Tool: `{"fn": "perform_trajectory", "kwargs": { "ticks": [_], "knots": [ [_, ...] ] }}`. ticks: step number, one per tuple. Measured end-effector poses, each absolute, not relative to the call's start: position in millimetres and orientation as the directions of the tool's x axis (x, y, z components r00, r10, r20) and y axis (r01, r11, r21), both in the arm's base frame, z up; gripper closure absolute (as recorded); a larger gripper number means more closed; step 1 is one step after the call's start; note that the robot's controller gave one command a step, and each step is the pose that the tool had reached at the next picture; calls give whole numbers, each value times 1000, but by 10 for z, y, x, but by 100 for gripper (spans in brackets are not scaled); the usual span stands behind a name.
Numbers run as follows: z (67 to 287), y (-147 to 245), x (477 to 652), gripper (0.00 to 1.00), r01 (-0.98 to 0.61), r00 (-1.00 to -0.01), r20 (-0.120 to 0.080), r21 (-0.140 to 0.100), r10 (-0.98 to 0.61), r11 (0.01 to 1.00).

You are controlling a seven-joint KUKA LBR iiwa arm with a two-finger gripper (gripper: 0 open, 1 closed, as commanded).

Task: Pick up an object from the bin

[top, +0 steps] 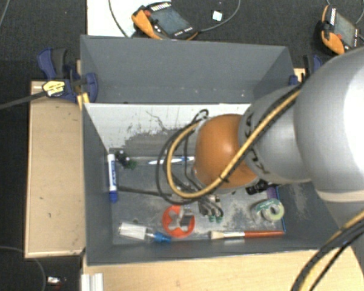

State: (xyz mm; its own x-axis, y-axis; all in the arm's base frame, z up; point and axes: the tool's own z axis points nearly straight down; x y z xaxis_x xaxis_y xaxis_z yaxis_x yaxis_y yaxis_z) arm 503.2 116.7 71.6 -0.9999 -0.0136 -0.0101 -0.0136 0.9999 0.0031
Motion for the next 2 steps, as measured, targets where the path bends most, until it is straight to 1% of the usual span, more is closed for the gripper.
{"fn": "perform_trajectory", "kwargs": {
  "ticks": [1,2],
  "knots": [
    [943,1163,5009,100,-14,-1000,-1,2,-14,1000],
    [1228,1168,5027,100,-15,-1000,-7,4,-15,1000]
  ]
}}
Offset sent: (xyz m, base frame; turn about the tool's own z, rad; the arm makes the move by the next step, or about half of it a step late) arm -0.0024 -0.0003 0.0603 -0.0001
